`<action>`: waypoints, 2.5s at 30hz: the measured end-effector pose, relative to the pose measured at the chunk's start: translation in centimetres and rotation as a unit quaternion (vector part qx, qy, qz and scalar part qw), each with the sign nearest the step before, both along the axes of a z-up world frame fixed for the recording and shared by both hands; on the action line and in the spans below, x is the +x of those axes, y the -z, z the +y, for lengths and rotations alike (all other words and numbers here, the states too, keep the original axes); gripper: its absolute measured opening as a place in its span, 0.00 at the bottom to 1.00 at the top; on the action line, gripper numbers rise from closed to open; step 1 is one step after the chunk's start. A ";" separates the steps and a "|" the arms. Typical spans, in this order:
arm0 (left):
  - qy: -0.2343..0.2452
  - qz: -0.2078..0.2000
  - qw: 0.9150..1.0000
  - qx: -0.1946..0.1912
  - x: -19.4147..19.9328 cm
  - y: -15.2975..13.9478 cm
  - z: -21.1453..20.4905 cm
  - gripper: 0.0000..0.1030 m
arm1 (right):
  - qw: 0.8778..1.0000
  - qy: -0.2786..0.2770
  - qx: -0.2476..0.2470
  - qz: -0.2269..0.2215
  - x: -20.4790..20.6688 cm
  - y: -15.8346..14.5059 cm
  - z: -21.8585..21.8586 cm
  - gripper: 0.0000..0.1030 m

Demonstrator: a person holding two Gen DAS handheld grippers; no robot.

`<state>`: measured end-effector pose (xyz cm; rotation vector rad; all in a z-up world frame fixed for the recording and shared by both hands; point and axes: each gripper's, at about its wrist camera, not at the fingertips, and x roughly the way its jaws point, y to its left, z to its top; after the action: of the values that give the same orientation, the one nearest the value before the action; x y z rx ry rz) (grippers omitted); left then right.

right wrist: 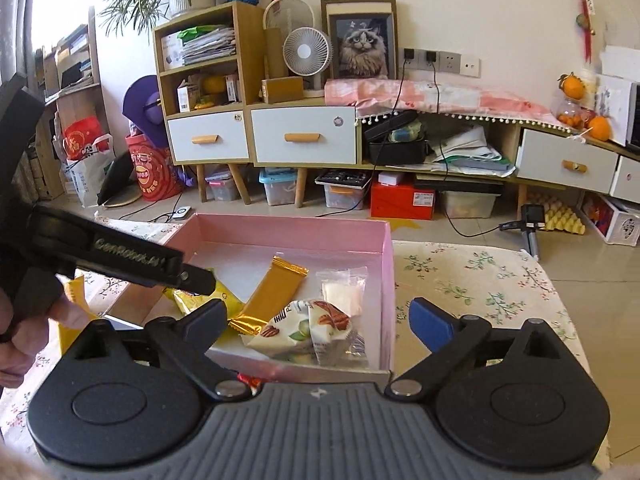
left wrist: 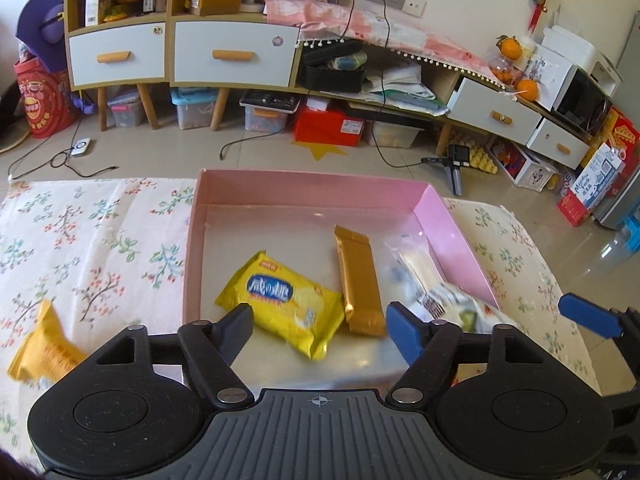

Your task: Organize snacks

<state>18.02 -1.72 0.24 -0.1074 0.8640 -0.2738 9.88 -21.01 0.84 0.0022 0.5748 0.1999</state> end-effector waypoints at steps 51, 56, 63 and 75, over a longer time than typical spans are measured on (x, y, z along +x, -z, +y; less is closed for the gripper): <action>0.179 -0.061 0.982 0.023 -15.2 6.4 1.2 0.92 | 0.995 -0.063 -0.047 0.067 -8.7 4.7 -6.6 1.00; 0.165 -0.074 0.983 0.022 -14.4 6.3 0.8 0.86 | 0.993 -0.070 -0.057 0.077 -8.3 4.9 -7.5 1.00; 0.168 -0.082 0.982 0.026 -13.5 6.3 -0.2 0.75 | 0.991 -0.071 -0.054 0.096 -8.0 5.6 -9.0 0.95; 0.240 -0.111 0.963 0.054 -13.2 5.3 -3.1 0.76 | 0.990 -0.079 -0.069 0.093 -8.1 5.9 -9.0 0.82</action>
<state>4.82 -4.81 -5.05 0.2359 0.6702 -0.6794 1.76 -30.02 -5.07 -0.1616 0.7749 0.3151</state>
